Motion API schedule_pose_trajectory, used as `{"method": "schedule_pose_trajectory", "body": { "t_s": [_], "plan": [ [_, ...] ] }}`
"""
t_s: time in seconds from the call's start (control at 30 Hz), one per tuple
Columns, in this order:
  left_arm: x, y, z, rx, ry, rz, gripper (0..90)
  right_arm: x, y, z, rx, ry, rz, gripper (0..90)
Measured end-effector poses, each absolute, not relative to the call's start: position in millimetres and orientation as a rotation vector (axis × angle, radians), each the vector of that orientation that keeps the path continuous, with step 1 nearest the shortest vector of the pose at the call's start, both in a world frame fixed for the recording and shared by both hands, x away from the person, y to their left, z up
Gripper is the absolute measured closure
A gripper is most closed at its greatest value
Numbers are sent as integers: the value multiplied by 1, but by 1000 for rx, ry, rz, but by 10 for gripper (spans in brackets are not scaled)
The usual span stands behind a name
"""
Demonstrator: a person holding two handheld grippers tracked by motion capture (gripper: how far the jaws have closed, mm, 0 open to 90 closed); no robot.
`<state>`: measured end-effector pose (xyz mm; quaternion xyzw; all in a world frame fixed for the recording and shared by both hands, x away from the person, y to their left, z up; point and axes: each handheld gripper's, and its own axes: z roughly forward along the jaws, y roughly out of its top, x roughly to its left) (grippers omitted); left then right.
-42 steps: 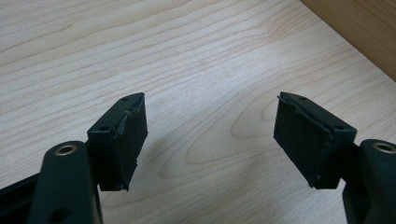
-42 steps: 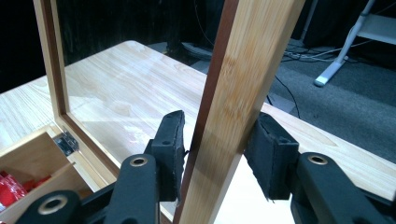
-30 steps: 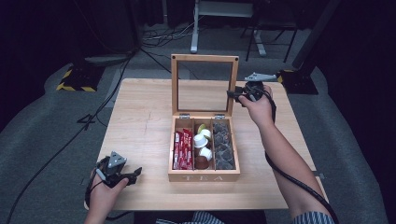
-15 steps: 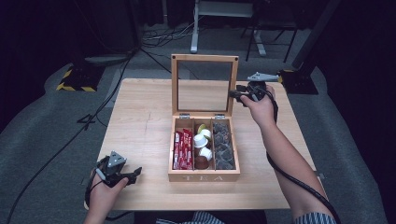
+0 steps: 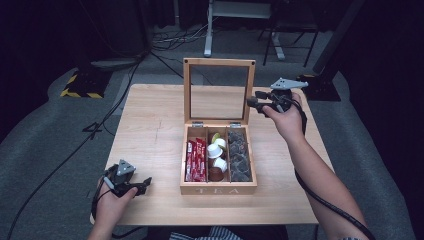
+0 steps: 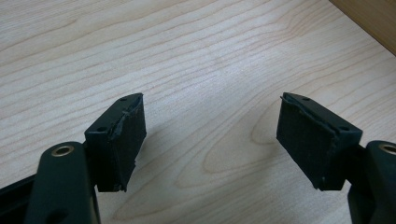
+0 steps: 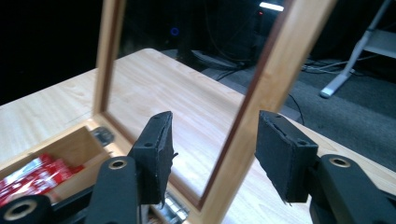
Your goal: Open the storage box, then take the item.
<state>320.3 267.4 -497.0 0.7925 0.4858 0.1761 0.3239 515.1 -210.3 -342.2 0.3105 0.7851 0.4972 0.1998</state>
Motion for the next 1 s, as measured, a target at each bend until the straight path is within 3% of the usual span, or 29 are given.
{"method": "schedule_pose_trajectory", "body": {
  "t_s": [0.43, 0.57, 1.0],
  "plan": [
    [330, 267, -501, 2102, 1273, 469, 212, 482, -202, -333, 811, 2242, 1478, 470],
    [333, 265, -504, 2083, 1249, 476, 162, 468, -192, -333, 785, 2273, 1503, 426],
    [334, 264, -504, 2084, 1250, 474, 149, 444, -153, -347, 703, 2401, 1505, 329]
  ]
}}
